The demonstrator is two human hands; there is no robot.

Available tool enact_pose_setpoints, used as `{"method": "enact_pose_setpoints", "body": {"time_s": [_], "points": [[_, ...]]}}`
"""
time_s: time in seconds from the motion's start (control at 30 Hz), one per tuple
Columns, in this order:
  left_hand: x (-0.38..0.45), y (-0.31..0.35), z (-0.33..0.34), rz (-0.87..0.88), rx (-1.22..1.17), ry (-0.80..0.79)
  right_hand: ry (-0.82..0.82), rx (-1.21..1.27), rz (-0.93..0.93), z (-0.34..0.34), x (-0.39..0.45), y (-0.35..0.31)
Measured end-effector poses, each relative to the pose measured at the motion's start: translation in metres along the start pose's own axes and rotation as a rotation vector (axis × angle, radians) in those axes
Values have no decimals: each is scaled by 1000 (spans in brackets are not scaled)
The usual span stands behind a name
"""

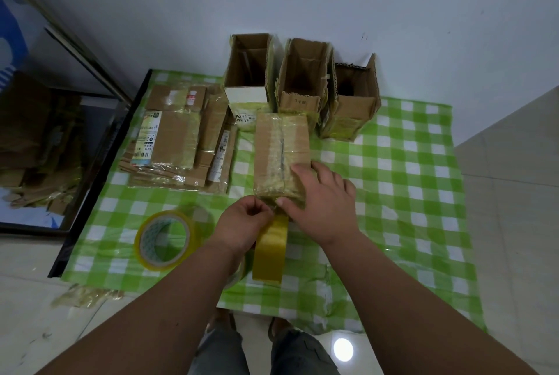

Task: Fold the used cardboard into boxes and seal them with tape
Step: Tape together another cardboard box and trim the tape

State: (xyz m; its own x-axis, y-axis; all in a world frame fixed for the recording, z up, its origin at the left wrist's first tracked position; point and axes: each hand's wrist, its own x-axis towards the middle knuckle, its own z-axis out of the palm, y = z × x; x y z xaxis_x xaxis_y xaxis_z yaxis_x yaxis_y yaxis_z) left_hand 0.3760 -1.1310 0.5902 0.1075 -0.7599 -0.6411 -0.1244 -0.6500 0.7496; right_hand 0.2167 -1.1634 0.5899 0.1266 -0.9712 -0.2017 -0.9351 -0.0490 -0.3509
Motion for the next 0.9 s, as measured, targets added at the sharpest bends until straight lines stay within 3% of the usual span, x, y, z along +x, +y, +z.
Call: {"method": "enact_pose_setpoints", "body": {"time_s": [0.27, 0.7, 0.83, 0.9], "points": [[5, 2, -8, -87, -32, -12, 41, -40, 20, 4, 3, -7], [-6, -7, -11, -65, -120, -9, 66, -51, 31, 5, 5, -7], [-9, -5, -13, -39, -167, -2, 44, 211, 74, 6, -2, -6], [-11, -2, -13, -19, -186, 14, 161, 419, 203, 9, -11, -2]]}}
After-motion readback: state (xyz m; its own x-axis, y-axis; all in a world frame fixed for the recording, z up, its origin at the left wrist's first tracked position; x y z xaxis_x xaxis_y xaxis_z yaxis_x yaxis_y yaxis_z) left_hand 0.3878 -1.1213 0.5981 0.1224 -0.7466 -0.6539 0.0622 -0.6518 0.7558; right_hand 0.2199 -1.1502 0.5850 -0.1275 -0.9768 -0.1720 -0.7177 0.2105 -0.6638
